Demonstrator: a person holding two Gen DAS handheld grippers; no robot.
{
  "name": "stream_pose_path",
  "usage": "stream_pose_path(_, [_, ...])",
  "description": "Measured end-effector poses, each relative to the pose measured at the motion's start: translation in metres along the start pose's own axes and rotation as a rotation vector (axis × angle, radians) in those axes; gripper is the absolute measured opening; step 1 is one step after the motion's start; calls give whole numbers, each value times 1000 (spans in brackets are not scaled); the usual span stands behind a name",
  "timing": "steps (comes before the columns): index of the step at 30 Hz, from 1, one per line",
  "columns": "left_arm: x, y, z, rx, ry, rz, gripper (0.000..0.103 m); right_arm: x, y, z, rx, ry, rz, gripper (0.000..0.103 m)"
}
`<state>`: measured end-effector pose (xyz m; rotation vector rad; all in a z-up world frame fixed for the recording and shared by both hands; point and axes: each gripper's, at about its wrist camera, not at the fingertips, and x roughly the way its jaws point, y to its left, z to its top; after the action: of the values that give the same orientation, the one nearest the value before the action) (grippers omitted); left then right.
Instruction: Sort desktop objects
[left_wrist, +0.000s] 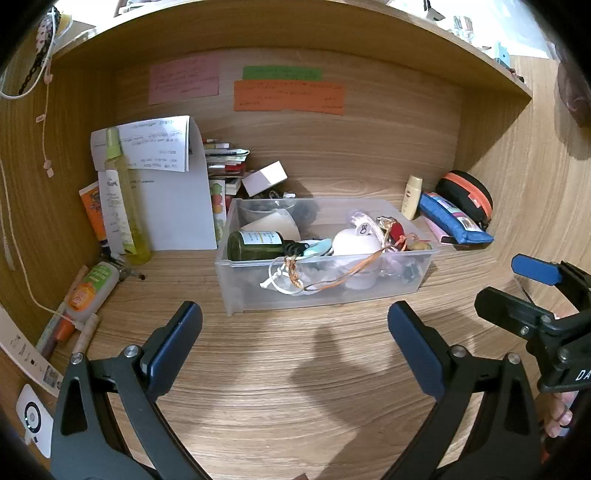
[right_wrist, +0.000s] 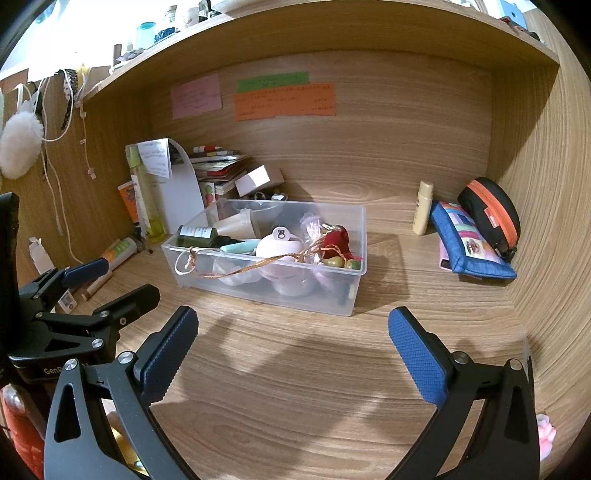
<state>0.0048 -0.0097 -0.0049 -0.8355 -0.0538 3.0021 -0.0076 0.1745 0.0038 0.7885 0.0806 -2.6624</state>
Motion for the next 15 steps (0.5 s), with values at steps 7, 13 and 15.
stream_pose_path(7, [0,1,0,-2,3,-30,102,1,2,0,-5,3,6,103])
stream_pose_path(13, [3,1,0,0,2,-24,102,3,4,0,-8,6,7,103])
stream_pose_path(15, [3,1,0,-1,2,-30,102,3,5,0,-7,7,7,103])
